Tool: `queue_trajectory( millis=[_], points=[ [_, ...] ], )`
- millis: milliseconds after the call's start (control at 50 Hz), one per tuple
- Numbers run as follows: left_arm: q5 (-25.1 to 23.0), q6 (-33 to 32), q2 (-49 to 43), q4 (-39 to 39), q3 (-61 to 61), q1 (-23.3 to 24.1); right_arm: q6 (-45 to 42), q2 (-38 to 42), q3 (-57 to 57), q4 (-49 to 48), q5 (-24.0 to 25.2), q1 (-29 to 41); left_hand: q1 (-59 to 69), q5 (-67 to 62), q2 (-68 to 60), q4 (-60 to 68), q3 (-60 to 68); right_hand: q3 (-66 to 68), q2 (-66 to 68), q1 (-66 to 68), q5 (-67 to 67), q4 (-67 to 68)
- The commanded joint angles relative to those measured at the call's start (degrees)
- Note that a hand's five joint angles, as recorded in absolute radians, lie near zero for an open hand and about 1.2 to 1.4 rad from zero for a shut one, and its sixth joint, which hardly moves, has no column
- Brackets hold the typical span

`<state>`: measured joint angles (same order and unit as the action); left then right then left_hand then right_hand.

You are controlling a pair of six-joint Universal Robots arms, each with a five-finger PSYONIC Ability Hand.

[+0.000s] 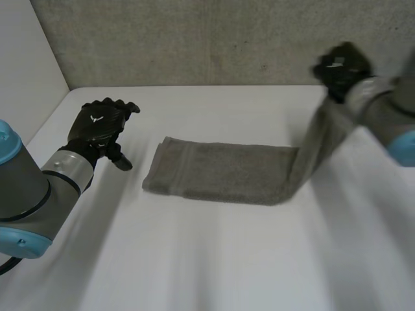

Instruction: Fold the towel.

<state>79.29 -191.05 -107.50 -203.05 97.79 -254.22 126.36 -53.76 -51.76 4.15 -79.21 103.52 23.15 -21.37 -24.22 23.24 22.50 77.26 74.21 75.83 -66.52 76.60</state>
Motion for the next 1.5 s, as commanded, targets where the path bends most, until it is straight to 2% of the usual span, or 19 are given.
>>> queue_trajectory(
  millis=[20,60,120,260,300,320,340,380,520,560,660,800,880,1080,1160,1220,1260,1380,1500],
  points=[
    [0.34,-1.78,0.45,-0.07,0.03,-0.83,-3.75,10.51,8.34,-3.44,3.80,16.27,-6.37,14.59,7.44,-6.46,-5.72,2.74,5.79,4.17,-3.48,3.40],
    [0.42,-1.78,0.71,-0.07,0.11,-2.41,-4.37,15.67,10.44,-6.24,7.03,21.52,-7.21,15.43,8.28,-7.30,-6.56,2.74,5.79,4.17,-3.48,3.40],
    [0.42,-1.69,0.71,-0.07,0.20,-3.56,-4.54,19.72,12.29,-8.79,8.01,25.92,-7.22,15.44,8.28,-7.30,-6.56,2.74,5.79,4.17,-3.48,3.40],
    [0.42,-1.69,0.45,0.02,0.29,-3.91,-3.67,25.10,15.55,-9.95,7.84,29.72,-7.55,15.77,8.62,-7.64,-6.90,2.74,5.79,4.17,-3.48,3.40],
    [0.42,-1.69,0.45,0.02,0.29,-4.00,-3.31,25.28,15.20,-9.77,8.45,29.98,-7.89,16.11,8.96,-7.98,-7.23,-4.94,-1.88,-3.51,4.20,-4.27],
    [0.42,-1.69,0.45,0.02,0.29,-4.17,-2.35,25.19,14.85,-9.60,8.80,30.33,-8.39,16.61,9.46,-8.48,-7.73,-27.92,-24.86,-26.49,27.18,-27.25],
    [0.42,-1.69,0.45,-0.07,0.29,-4.17,-0.34,24.93,14.33,-9.42,8.81,30.42,-8.73,16.95,9.79,-8.81,-8.07,-61.46,-58.40,-60.03,60.71,-60.79],
    [0.42,-1.69,0.45,-0.07,0.29,-4.17,2.46,24.41,13.80,-9.51,8.89,30.16,-9.06,17.28,10.13,-9.15,-8.41,-67.26,-64.21,-65.83,66.52,-66.60],
    [0.34,-1.78,0.27,0.02,0.29,-3.91,18.48,16.67,12.03,-8.80,6.61,29.02,-9.40,17.62,10.47,-9.49,-8.75,-67.26,-64.21,-65.83,66.52,-66.60],
    [0.25,-1.78,0.19,0.02,0.29,-3.65,24.35,11.86,8.71,-5.92,4.07,25.08,-9.40,17.62,10.47,-9.49,-8.75,-67.26,-64.21,-65.83,66.52,-66.60],
    [0.25,-1.87,0.19,0.02,0.29,-3.38,25.43,5.78,1.78,1.54,3.53,19.72,-9.40,17.62,10.47,-9.49,-8.75,-67.26,-64.21,-65.83,66.52,-66.60],
    [0.25,-1.87,0.01,0.11,0.38,-2.94,25.08,4.01,-10.29,6.40,3.36,15.04,-9.40,17.62,10.47,-9.49,-8.75,-67.26,-64.21,-65.83,66.52,-66.60],
    [0.16,-2.05,-0.08,0.02,0.38,-2.33,26.48,2.70,-19.23,1.15,3.71,10.92,-9.40,17.62,10.47,-9.49,-8.75,-52.08,-49.02,-50.65,51.34,-51.41],
    [0.16,-2.05,-0.61,0.02,1.25,-1.45,33.94,2.69,-26.63,-7.92,3.80,9.77,-9.40,17.62,10.47,-9.49,-8.75,-40.63,-37.57,-39.19,39.88,-39.96],
    [0.16,-2.05,-0.69,0.02,1.43,-1.45,34.22,2.96,-27.08,-8.10,3.53,9.77,-9.40,17.62,10.47,-9.49,-8.75,-39.43,-36.37,-37.99,38.68,-38.76],
    [0.16,-2.13,-0.78,0.02,1.43,-1.45,34.13,3.04,-27.25,-8.80,2.92,10.12,-9.40,17.62,10.47,-9.49,-8.75,-27.48,-24.42,-26.05,26.74,-26.81],
    [0.16,-2.05,-0.78,0.02,1.52,-1.45,34.04,3.04,-27.69,-10.64,1.78,9.77,-9.40,17.62,10.47,-9.49,-8.75,2.56,5.62,3.99,-3.30,3.23],
    [0.25,-2.05,-0.69,0.02,1.61,-1.45,32.37,0.32,-29.71,-13.29,-2.53,8.36,-9.40,17.62,10.47,-9.49,-8.75,2.74,5.79,4.17,-3.48,3.40],
    [0.25,-1.96,-0.25,0.02,1.52,-1.45,20.42,-6.89,-29.89,-11.62,-3.85,6.16,-9.40,17.62,10.47,-9.49,-8.75,2.74,5.79,4.17,-3.48,3.40]
  ],
)
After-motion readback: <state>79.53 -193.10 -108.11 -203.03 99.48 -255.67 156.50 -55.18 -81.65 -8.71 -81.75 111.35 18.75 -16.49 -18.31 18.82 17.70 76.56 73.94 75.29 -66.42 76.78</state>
